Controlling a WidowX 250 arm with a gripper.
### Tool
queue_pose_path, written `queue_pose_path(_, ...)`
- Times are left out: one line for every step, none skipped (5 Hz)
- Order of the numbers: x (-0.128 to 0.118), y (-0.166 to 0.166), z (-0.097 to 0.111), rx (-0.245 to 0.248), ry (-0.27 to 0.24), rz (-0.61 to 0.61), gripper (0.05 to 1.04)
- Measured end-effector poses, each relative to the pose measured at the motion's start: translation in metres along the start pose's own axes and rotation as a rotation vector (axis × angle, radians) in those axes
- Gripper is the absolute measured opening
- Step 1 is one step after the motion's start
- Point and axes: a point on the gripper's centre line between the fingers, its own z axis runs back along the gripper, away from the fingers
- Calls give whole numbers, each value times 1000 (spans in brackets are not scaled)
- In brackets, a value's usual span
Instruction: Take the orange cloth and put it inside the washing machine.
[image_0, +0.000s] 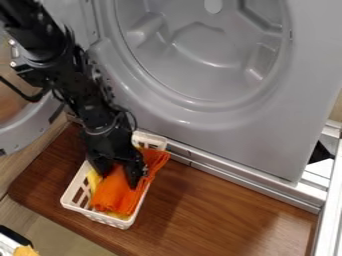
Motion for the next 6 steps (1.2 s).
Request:
queue_pose_path(3, -8, -9, 27, 43, -33, 692)
queue_pose_path(5, -10, -8, 18, 45, -18, 386)
queue_pose_path(7, -10, -8, 12, 46, -27, 167)
queue_pose_path(6, -11, -7, 3, 55, -24, 69)
queue_pose_path(13, -11, 16, 27, 4, -15, 58)
queue_pose_path(21, -12, 54, 44, -103, 6, 57)
